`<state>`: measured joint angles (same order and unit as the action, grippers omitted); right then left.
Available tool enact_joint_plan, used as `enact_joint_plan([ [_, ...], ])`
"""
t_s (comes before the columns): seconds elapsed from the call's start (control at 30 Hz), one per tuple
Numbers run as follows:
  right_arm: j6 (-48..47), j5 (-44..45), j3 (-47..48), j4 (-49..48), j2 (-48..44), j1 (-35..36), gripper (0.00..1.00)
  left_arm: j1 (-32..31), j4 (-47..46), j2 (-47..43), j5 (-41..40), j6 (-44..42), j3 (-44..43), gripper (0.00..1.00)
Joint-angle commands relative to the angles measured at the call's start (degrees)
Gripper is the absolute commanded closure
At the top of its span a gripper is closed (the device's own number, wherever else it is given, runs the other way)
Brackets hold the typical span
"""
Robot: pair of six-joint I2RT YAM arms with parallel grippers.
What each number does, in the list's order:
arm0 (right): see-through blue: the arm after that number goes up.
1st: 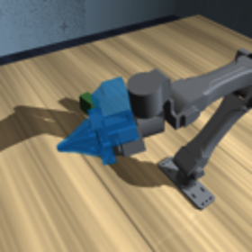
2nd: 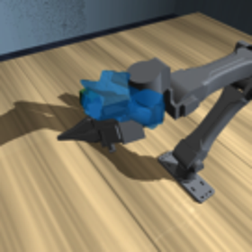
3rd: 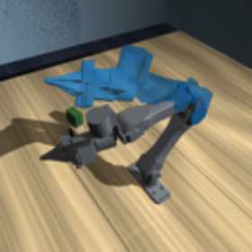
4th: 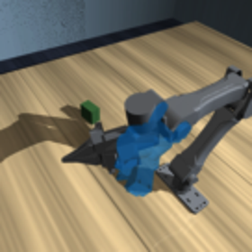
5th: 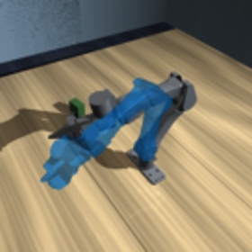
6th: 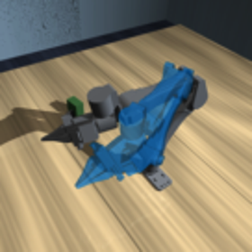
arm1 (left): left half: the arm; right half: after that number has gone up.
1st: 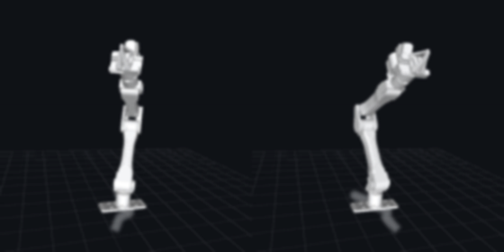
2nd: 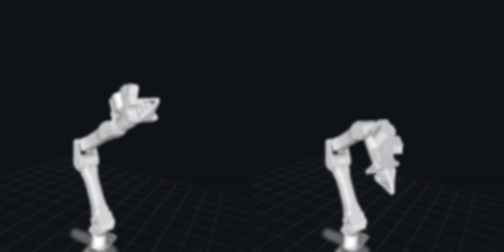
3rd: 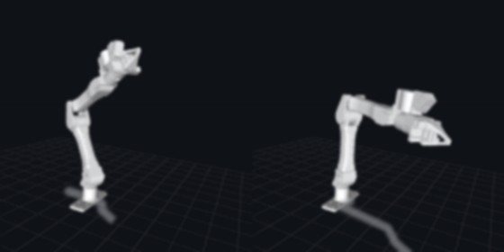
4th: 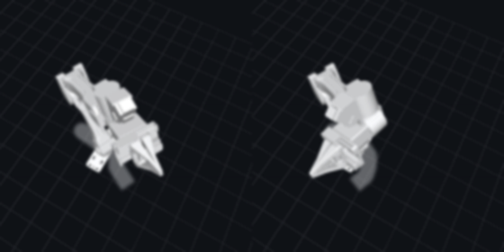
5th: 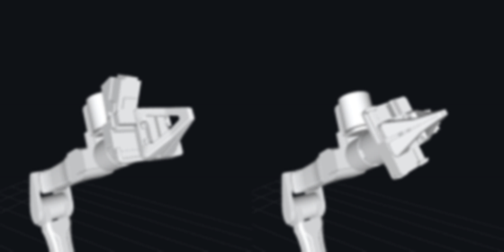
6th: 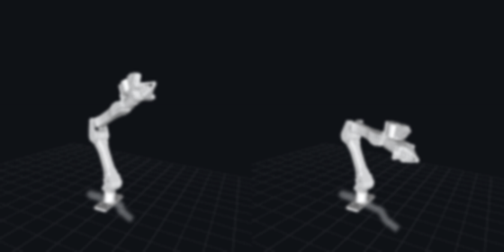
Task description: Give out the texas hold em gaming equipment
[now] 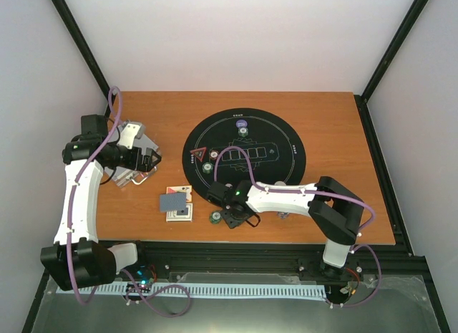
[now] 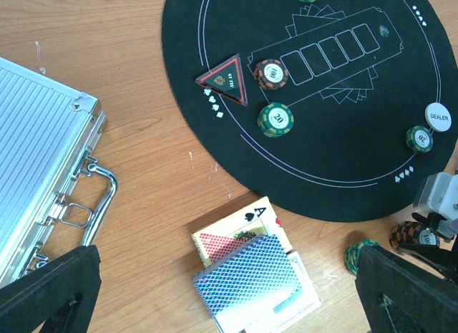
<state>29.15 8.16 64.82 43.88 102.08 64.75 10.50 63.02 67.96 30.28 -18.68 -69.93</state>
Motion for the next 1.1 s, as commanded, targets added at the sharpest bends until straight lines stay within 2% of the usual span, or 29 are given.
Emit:
enact_joint_plan([
  [0.0, -0.39, 1.11, 2.10, 1.57, -2.22, 0.55, 0.66, 0.43, 0.28, -0.38, 1.16, -0.82, -0.29, 0.00],
  [0.33, -1.33, 2.10, 4.42, 3.27, -2.89, 0.40, 0.65, 0.41, 0.33, -0.29, 1.34, -0.90, -0.51, 0.00],
  [0.47, -3.80, 4.00, 7.96, 5.57, -2.90, -2.49, 0.65, 0.42, 0.34, -0.21, 1.20, -0.89, -0.56, 0.00],
  [0.57, -6.91, 4.58, 11.23, 6.21, -2.63, -7.47, 0.65, 0.46, 0.43, -0.12, 1.34, -0.86, -0.64, 0.00],
  [0.73, -12.54, 5.35, 20.52, 5.12, 1.46, -20.10, 0.65, 0.40, 0.56, 0.05, 1.74, -0.49, -0.97, 0.00],
  [0.9, -16.18, 5.73, 34.64, 5.11, 12.44, -30.44, 0.65, 0.40, 1.20, 0.46, 2.04, -0.40, -1.86, 0.00],
  [1.07, -16.79, 4.64, 49.39, 6.74, 24.86, -36.85, 0.65, 0.44, 1.20, 0.51, 2.15, -0.89, -1.82, 0.00],
])
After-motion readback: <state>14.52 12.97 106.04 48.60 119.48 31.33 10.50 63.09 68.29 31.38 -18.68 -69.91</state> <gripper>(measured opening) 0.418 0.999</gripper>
